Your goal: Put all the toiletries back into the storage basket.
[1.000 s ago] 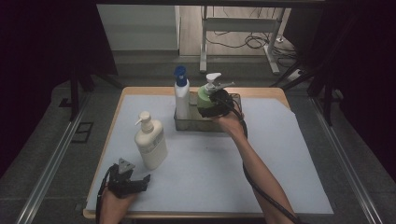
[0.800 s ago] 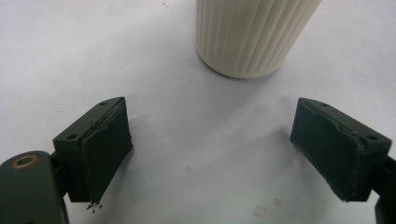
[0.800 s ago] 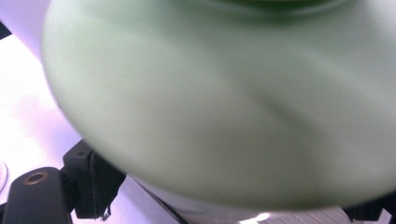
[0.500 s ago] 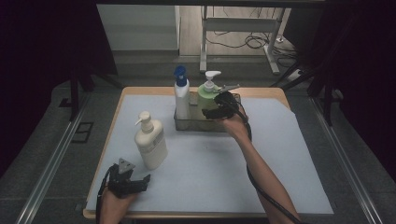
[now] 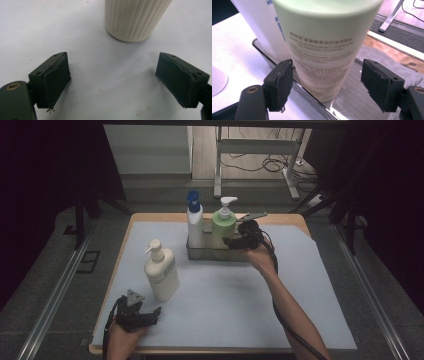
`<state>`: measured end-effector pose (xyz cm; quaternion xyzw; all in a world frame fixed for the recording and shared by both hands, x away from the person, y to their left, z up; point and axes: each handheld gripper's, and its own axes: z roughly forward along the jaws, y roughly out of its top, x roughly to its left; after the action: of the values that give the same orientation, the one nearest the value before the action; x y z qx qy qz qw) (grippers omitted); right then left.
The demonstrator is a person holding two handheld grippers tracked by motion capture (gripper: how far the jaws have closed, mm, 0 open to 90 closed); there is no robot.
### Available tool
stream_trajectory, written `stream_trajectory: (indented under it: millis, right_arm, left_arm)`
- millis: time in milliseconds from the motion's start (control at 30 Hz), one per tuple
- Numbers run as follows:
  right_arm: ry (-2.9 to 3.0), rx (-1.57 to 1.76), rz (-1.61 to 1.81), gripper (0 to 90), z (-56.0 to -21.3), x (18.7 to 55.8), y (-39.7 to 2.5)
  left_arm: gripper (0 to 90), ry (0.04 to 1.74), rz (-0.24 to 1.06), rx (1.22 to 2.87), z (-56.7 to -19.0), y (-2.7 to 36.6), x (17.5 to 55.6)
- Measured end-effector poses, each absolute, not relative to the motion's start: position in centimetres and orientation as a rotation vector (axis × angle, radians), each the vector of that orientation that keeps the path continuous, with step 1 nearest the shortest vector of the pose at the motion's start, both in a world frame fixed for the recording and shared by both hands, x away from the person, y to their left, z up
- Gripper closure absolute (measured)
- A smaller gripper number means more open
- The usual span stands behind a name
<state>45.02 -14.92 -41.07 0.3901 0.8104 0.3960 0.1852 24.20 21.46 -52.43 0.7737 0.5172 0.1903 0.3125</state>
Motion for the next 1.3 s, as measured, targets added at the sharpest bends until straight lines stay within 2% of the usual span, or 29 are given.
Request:
stream_trajectory:
  millis: [167,433,733,1300]
  right_arm:
    - [2.276,1.109,1.11,38.1,-40.6,44.4,-16.2]
    - [2.256,1.169,1.087,69.4,-41.4,45.0,-18.0]
    - [2.222,1.241,1.034,86.2,-43.3,46.5,-17.7]
    - [2.238,1.302,1.046,88.4,-44.8,48.9,-16.0]
  left_arm:
    - [11.9,1.365,0.503,2.041,-52.4,21.5,24.2]
    - [11.9,1.365,0.502,2.041,-52.4,21.5,24.2]
    - [11.9,1.365,0.502,2.041,-52.4,21.5,24.2]
    - [11.9,1.364,0.502,2.042,-52.4,21.5,24.2]
